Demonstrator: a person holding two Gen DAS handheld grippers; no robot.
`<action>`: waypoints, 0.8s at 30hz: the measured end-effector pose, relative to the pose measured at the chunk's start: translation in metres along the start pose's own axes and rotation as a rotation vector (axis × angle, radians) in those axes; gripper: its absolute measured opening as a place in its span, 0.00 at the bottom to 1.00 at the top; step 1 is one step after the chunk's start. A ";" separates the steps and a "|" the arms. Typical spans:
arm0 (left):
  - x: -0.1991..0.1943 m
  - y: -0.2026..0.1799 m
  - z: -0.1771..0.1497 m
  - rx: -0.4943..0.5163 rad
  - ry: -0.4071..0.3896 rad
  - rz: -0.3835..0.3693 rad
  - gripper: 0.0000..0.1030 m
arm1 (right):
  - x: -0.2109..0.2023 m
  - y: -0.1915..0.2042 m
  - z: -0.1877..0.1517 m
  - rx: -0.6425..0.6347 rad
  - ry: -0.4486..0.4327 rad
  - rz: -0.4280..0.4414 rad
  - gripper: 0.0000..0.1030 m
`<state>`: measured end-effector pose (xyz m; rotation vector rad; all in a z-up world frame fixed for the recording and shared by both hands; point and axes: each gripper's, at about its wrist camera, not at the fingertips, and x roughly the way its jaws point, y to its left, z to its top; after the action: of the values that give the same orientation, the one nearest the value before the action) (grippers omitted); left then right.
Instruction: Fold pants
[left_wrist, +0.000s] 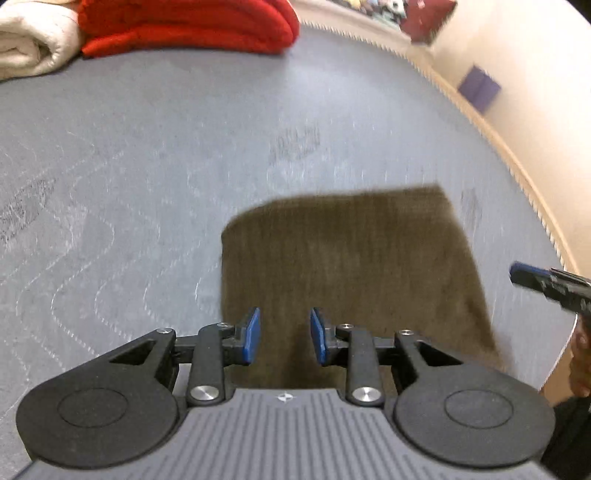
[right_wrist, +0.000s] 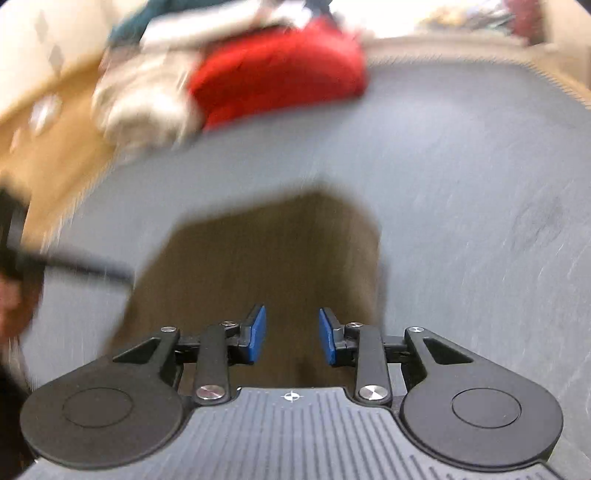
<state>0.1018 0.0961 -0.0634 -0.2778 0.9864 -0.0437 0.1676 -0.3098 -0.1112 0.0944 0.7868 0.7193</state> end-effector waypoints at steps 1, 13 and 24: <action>0.000 -0.001 0.003 -0.008 -0.016 -0.003 0.31 | 0.005 -0.001 0.009 0.024 -0.028 -0.011 0.35; 0.015 -0.014 0.028 -0.045 -0.067 0.025 0.31 | 0.146 -0.019 0.053 0.056 0.040 -0.362 0.25; 0.030 -0.003 0.009 0.003 0.054 0.131 0.46 | 0.126 -0.003 0.067 0.075 0.027 -0.385 0.24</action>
<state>0.1258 0.0899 -0.0825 -0.2095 1.0558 0.0673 0.2756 -0.2220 -0.1416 -0.0005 0.8281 0.3270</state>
